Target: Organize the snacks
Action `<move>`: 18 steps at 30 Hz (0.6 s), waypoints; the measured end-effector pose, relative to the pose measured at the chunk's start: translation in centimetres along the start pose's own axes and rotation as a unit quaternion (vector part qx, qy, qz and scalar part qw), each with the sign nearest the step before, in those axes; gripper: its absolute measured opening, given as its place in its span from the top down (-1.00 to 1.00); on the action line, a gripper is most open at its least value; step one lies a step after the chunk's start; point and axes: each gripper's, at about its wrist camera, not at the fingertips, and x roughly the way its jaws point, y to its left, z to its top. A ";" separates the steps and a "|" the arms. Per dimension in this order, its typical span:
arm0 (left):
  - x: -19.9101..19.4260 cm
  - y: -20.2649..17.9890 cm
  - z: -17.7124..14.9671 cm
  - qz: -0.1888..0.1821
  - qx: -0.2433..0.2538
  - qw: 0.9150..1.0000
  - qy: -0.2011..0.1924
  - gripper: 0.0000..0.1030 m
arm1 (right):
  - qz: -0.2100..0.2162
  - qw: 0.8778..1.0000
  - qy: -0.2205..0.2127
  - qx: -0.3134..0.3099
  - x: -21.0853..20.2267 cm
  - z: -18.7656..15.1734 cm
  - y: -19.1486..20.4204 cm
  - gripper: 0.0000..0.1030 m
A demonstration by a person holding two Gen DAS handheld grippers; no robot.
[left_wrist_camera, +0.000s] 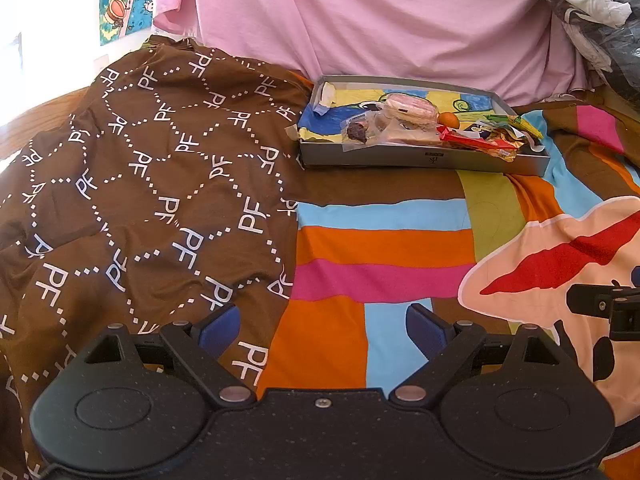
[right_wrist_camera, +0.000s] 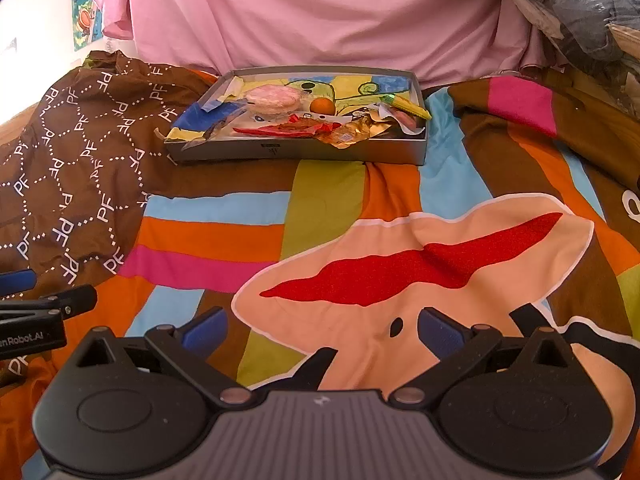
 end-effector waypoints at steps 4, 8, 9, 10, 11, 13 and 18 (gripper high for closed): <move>0.0 0.0 0.0 0.000 0.000 1.000 0.000 -0.76 | 0.000 1.000 0.001 0.000 0.0 0.0 0.0 -1.00; -0.1 0.1 -0.1 0.000 0.000 1.000 0.001 -0.76 | 0.000 1.000 0.001 0.000 0.0 0.0 0.0 -1.00; -0.1 0.1 -0.1 0.000 0.000 1.000 0.001 -0.76 | 0.000 1.000 0.001 0.000 0.0 0.0 0.0 -1.00; -0.1 0.1 -0.1 0.000 -0.001 1.000 0.001 -0.76 | 0.000 1.000 0.001 0.000 0.0 0.0 0.0 -1.00; -0.1 0.1 -0.1 -0.001 -0.001 1.000 0.001 -0.76 | 0.000 1.000 0.001 0.000 0.0 0.0 0.0 -1.00; -0.1 0.1 -0.2 -0.001 -0.001 1.000 0.001 -0.76 | 0.000 1.000 0.001 0.000 0.0 0.0 0.0 -1.00; -0.1 0.1 -0.2 0.000 0.001 1.000 0.002 -0.76 | 0.005 1.000 0.004 0.000 0.1 -0.1 -0.1 -1.00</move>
